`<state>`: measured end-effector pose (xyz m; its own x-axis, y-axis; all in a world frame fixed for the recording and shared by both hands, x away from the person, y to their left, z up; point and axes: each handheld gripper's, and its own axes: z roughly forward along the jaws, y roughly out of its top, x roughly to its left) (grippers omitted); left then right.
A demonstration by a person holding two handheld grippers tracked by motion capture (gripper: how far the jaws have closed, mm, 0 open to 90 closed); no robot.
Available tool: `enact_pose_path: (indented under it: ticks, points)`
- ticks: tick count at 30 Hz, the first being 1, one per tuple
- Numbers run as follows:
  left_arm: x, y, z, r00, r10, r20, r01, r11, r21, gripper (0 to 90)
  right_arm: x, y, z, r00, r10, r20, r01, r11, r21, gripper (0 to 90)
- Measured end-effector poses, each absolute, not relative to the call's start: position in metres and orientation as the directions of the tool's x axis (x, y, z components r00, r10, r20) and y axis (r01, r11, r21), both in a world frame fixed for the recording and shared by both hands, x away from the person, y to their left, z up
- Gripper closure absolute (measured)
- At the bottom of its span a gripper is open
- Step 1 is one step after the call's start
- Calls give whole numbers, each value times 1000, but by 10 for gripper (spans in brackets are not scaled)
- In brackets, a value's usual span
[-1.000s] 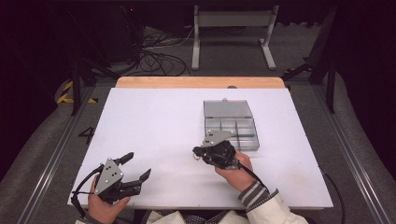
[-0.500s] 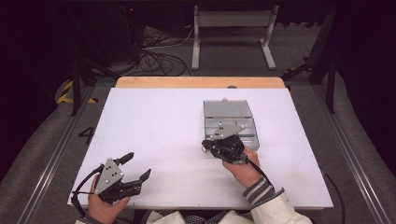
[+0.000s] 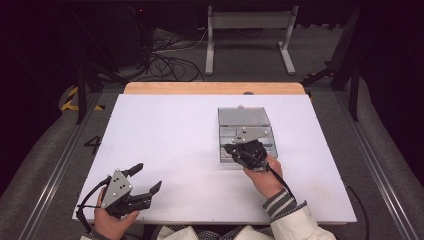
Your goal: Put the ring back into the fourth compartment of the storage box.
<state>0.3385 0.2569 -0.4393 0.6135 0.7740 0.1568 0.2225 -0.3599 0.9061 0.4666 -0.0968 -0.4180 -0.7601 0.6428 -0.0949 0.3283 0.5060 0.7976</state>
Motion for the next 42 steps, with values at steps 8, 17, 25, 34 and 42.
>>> enact_pose_path:
  ticks: [8, 17, 25, 34, 42]
  points:
    - [338, 256, -440, 614, 775, 153, 226, -358, 906, 231, 473, -103, -424, -724, 686, -72, 362, 468, 806, 874]
    - [339, 256, -440, 615, 774, 149, 232, -358, 904, 231, 478, -106, -432, -691, 719, -81, 368, 445, 817, 873]
    - [339, 256, -440, 614, 774, 155, 230, -364, 903, 231, 482, -106, -442, -669, 739, -80, 371, 425, 826, 872]
    - [340, 255, -441, 614, 773, 158, 231, -367, 901, 231, 488, -99, -453, -664, 744, -78, 390, 433, 813, 871]
    - [340, 255, -441, 617, 772, 152, 234, -365, 901, 231, 490, -94, -461, -666, 741, -84, 399, 449, 799, 871]
